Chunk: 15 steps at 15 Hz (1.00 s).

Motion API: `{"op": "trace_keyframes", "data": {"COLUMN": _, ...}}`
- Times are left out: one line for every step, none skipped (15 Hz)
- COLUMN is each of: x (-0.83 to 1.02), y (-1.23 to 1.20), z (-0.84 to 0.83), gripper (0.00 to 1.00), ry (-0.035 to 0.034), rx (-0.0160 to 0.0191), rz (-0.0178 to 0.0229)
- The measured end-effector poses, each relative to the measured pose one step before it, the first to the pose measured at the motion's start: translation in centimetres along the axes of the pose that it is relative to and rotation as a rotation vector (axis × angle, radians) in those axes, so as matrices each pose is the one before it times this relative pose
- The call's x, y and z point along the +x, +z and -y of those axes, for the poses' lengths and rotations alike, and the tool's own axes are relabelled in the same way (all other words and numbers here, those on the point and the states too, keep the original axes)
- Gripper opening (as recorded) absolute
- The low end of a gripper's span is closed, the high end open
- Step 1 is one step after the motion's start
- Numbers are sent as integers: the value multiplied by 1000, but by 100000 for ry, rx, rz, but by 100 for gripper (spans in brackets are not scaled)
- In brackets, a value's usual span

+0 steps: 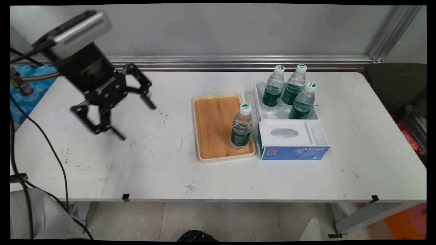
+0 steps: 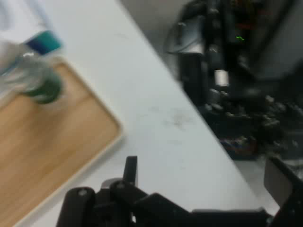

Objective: Pick up the green bottle from the white box

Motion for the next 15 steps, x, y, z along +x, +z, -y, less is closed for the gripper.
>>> {"op": "trace_keyframes", "data": {"x": 121, "y": -8, "z": 575, "gripper": 100, "ry": -3929, "rx": 3183, "rz": -686}}
{"op": "trace_keyframes", "data": {"x": 148, "y": 98, "z": 670, "gripper": 100, "ry": -3991, "rx": 3019, "rz": -674}}
{"op": "trace_keyframes", "data": {"x": 153, "y": 134, "z": 600, "gripper": 100, "ry": -3464, "rx": 2575, "rz": -600}}
{"op": "trace_keyframes", "data": {"x": 241, "y": 273, "z": 731, "gripper": 100, "ry": -3979, "rx": 2950, "rz": -710}}
{"op": "trace_keyframes", "data": {"x": 282, "y": 350, "z": 713, "gripper": 100, "ry": -4053, "rx": 2978, "rz": -790}}
{"op": "trace_keyframes", "data": {"x": 251, "y": 370, "z": 576, "gripper": 100, "ry": -3584, "rx": 2497, "rz": -641}}
{"op": "trace_keyframes", "data": {"x": 401, "y": 593, "z": 713, "gripper": 100, "ry": -4012, "rx": 2905, "rz": -816}}
{"op": "trace_keyframes", "data": {"x": 476, "y": 703, "z": 712, "gripper": 100, "ry": -3997, "rx": 2899, "rz": -846}}
{"op": "trace_keyframes", "data": {"x": 428, "y": 692, "z": 552, "gripper": 100, "ry": -3450, "rx": 2436, "rz": -651}}
{"op": "trace_keyframes", "data": {"x": 567, "y": 935, "z": 596, "gripper": 100, "ry": -4079, "rx": 2720, "rz": -803}}
{"op": "trace_keyframes", "data": {"x": 617, "y": 1055, "z": 570, "gripper": 100, "ry": -4149, "rx": 2654, "rz": -703}}
{"op": "trace_keyframes", "data": {"x": 678, "y": 1154, "z": 522, "gripper": 100, "ry": -4072, "rx": 2616, "rz": -655}}
{"op": "trace_keyframes", "data": {"x": 622, "y": 1085, "z": 448, "gripper": 100, "ry": -3519, "rx": 2262, "rz": -558}}
{"op": "trace_keyframes", "data": {"x": 764, "y": 1349, "z": 448, "gripper": 100, "ry": -4081, "rx": 2524, "rz": -601}}
{"op": "trace_keyframes", "data": {"x": 773, "y": 1441, "z": 391, "gripper": 100, "ry": -4124, "rx": 2557, "rz": -541}}
